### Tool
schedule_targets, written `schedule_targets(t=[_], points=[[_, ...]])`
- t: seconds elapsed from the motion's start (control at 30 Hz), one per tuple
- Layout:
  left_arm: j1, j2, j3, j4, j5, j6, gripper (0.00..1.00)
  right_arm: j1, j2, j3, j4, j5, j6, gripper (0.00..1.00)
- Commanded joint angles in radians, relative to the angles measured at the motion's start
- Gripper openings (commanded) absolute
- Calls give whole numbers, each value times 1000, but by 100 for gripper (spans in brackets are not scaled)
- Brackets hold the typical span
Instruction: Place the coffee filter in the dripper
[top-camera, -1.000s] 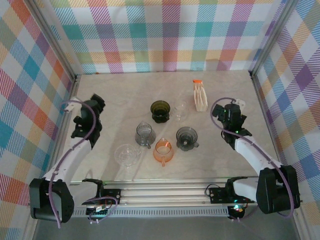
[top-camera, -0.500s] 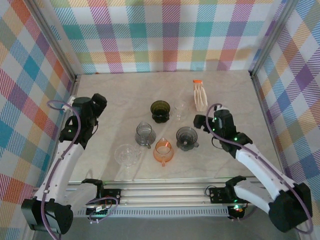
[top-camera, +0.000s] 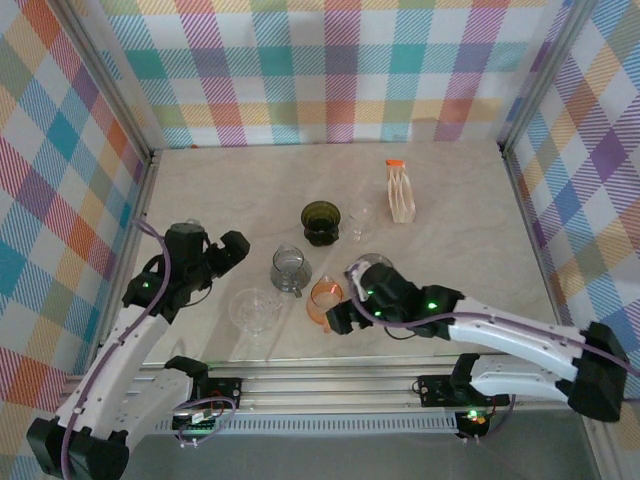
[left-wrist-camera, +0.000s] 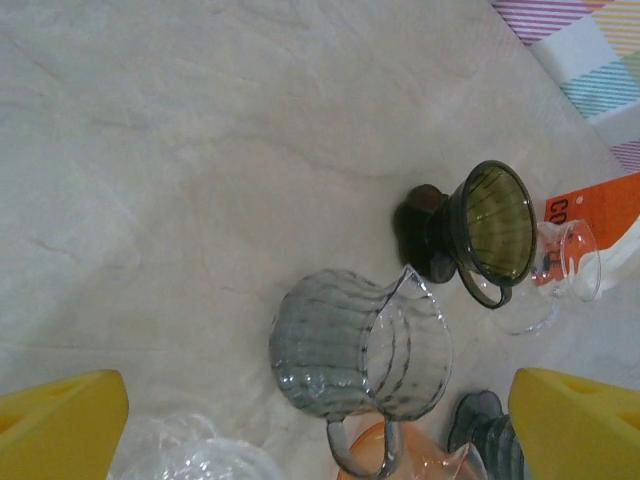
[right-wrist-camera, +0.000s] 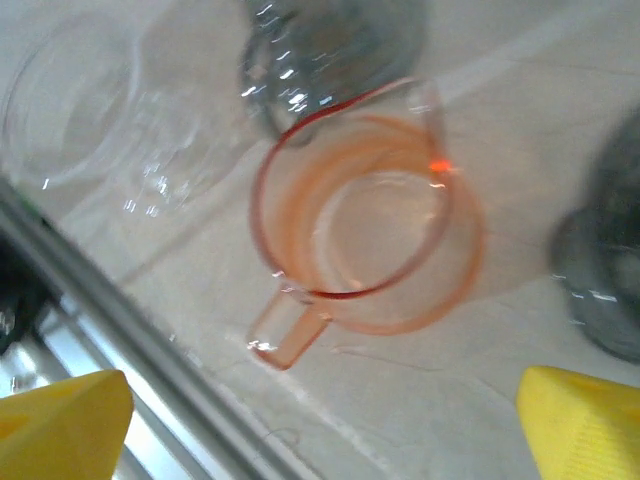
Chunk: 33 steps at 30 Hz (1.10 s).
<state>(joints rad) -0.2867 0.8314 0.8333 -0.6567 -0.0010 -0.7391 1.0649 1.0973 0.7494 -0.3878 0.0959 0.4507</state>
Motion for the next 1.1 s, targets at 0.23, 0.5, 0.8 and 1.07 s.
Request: schedule_targets(t=[0.23,0.5,0.8,1.07], points=[[-5,-74,94,-231,-103,34,100,69,389,345,6,-254,-255,85],[-3,-112,212,-285,-161,82,100,61,600,556,-86,-329,-389,90],[-3,-157,233,-306,-200,103,100,39,722,662,-100,-360,-427,95],[-3,-168,246,-316,-211,114,100,39,763,674,-70,-306,-414,96]])
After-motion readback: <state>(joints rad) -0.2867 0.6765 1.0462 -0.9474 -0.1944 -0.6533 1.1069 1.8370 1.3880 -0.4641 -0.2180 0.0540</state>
